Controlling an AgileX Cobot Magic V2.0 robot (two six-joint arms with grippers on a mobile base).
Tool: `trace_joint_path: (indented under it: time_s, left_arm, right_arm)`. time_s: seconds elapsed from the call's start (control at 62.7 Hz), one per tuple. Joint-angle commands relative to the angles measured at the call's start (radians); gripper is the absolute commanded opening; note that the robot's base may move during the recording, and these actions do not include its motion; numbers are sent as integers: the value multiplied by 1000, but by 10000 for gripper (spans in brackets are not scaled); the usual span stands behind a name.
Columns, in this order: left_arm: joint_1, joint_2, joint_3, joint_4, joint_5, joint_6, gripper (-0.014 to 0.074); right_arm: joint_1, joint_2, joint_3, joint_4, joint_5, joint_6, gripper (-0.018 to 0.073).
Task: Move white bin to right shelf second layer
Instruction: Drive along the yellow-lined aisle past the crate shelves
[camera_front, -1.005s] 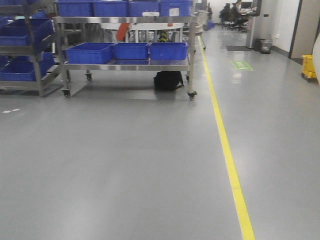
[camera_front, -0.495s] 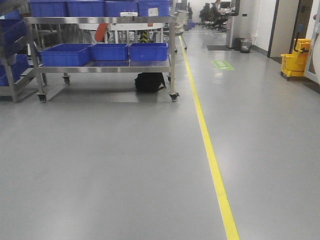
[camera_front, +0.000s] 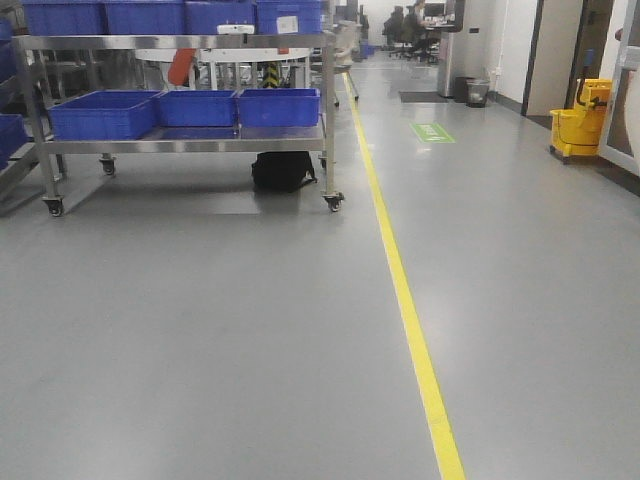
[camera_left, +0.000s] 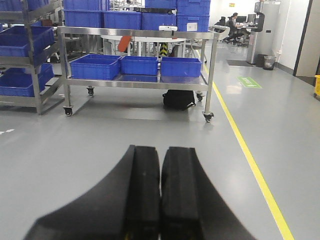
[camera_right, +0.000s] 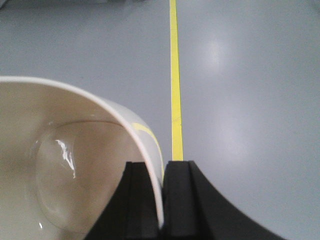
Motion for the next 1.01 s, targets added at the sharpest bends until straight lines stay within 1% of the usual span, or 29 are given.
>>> trace_joint_path:
  time_s: [0.0, 0.989]
  left_arm:
    - [1, -16, 27, -7, -81, -4, 85]
    - [1, -16, 27, -7, -81, -4, 85]
  right_arm:
    - [-7, 3, -28, 5, -92, -1, 49]
    - [-7, 3, -28, 5, -92, -1, 49]
